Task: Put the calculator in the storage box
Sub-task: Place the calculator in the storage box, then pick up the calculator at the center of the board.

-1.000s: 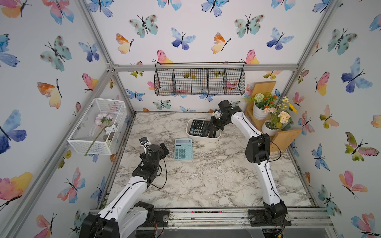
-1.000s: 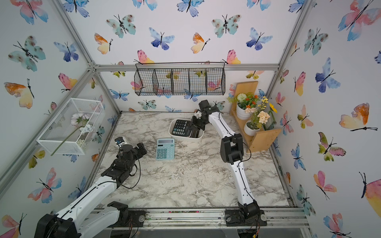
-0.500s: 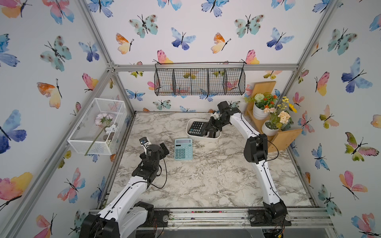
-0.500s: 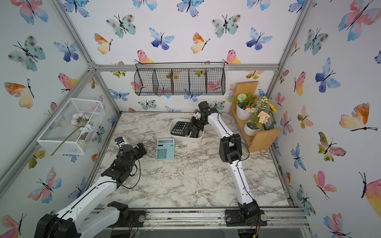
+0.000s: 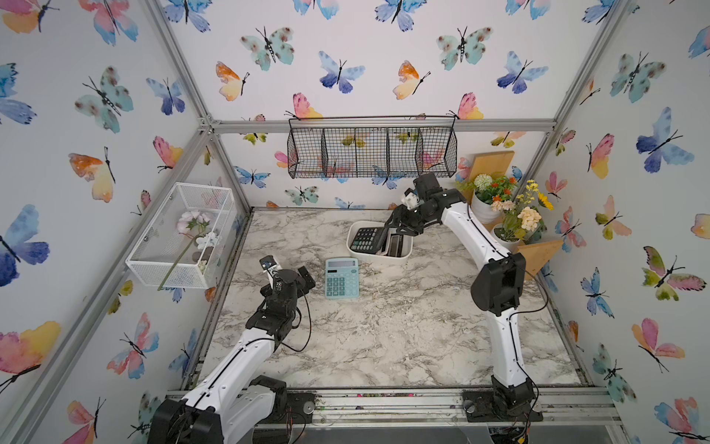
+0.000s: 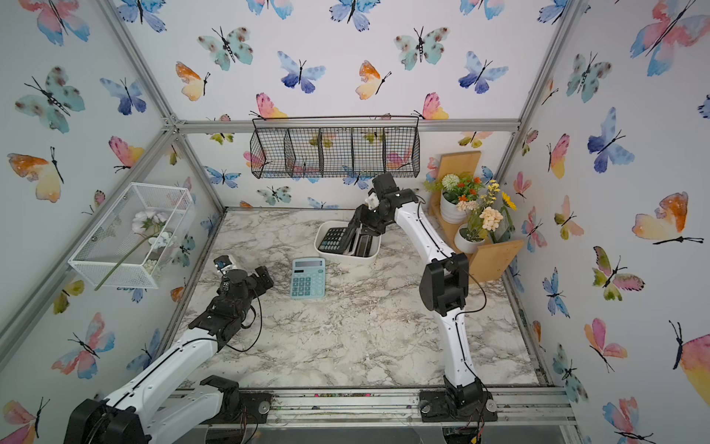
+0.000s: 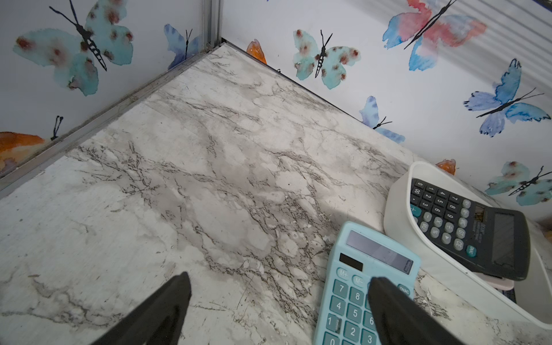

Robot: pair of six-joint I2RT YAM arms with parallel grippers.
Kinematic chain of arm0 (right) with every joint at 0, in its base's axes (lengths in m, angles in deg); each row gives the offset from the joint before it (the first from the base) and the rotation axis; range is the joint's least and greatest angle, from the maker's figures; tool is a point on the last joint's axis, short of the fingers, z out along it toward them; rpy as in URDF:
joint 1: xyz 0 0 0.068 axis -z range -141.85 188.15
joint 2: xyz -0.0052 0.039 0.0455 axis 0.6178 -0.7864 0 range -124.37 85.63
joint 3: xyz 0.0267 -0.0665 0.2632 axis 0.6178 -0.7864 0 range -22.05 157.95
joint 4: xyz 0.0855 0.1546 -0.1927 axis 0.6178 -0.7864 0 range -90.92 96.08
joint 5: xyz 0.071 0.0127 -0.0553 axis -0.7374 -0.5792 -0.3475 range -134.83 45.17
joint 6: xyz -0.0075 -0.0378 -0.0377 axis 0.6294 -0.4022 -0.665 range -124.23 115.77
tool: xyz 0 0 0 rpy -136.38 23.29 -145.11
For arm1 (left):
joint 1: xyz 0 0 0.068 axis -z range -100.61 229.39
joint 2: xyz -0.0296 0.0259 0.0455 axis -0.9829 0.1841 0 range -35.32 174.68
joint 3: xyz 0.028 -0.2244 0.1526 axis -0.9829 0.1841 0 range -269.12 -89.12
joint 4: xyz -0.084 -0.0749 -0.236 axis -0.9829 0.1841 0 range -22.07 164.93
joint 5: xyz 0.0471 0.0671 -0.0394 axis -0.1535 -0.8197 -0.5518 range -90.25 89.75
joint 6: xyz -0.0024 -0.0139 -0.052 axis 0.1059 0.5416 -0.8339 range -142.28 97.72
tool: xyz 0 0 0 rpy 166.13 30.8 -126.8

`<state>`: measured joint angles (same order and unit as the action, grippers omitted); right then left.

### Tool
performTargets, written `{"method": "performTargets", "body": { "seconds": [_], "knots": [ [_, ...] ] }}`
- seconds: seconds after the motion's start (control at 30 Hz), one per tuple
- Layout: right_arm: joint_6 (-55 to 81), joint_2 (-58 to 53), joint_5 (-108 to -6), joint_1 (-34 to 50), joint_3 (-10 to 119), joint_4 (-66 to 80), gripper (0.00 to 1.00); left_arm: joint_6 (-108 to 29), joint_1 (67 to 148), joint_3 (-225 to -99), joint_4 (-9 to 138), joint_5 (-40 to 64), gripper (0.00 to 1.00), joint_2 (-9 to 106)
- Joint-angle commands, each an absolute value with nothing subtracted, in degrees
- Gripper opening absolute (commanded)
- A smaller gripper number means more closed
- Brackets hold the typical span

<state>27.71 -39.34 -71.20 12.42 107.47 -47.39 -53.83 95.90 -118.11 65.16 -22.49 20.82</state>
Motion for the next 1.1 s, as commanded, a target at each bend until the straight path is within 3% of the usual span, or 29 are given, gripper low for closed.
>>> {"method": "performTargets", "body": {
  "seconds": [0.0, 0.23, 0.5, 0.77, 1.07],
  "knots": [
    [22.3, -31.8, -64.4, 7.8, 101.8, -44.6, 0.57, -53.8, 95.9, -117.7, 64.7, -25.1, 0.99, 20.5],
    [-0.2, -31.4, -58.8, -2.9, 97.2, -43.1, 0.52, -54.7, 95.9, -117.2, 64.8, -25.5, 0.99, 19.6],
    [-26.4, -32.9, -58.4, -5.3, 93.5, -32.0, 0.57, -55.4, 95.5, -116.8, 66.1, -26.3, 0.99, 16.8],
    [-42.1, -49.2, -58.3, -7.2, 114.4, -43.7, 0.62, -55.9, 95.5, -116.5, 66.2, -25.6, 0.99, 16.8],
    [-50.5, -56.2, -60.9, -7.6, 117.7, -42.0, 0.69, -56.5, 95.4, -116.2, 65.6, -25.0, 0.99, 16.8]
  ]
}}
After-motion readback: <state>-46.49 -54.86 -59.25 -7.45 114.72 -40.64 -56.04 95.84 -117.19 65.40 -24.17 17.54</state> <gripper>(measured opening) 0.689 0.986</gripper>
